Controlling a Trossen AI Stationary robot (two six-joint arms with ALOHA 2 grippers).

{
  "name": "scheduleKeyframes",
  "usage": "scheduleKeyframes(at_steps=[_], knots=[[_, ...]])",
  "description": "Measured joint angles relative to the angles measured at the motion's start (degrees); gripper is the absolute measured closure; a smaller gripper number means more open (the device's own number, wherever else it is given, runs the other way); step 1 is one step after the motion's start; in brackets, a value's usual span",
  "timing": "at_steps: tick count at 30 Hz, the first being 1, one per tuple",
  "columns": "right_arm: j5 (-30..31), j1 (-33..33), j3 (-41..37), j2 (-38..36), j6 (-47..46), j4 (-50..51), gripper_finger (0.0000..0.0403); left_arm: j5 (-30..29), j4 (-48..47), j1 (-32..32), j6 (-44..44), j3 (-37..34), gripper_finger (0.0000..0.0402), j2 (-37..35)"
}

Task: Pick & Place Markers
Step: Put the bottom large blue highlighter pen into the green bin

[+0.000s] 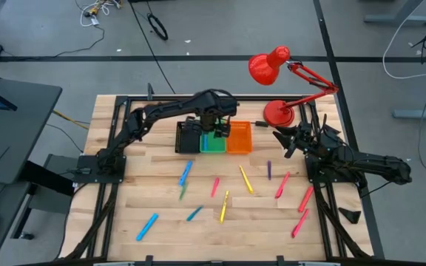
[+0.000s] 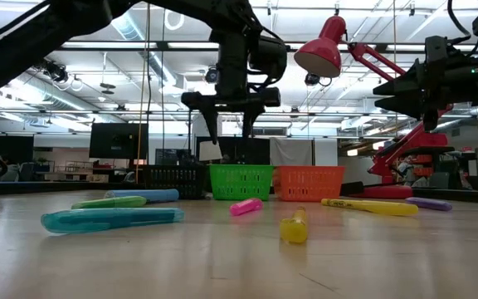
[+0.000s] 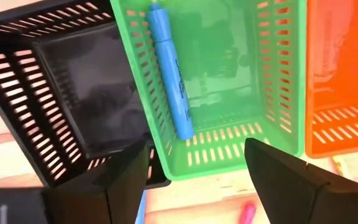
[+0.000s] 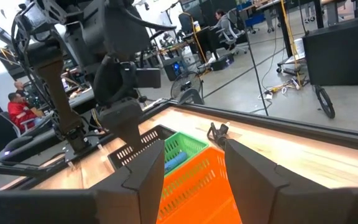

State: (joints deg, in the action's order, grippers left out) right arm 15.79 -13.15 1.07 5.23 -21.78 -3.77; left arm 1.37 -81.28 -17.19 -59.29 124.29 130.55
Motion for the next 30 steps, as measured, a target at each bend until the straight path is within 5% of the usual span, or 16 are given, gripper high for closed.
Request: scheduleKeyframes(at_steps=[30], knots=[[0.0, 0.0, 0.0, 0.0, 0.0, 0.0, 0.0233, -4.5, -8.8, 7.8, 1.4, 0.0, 0.0133, -6.8]])
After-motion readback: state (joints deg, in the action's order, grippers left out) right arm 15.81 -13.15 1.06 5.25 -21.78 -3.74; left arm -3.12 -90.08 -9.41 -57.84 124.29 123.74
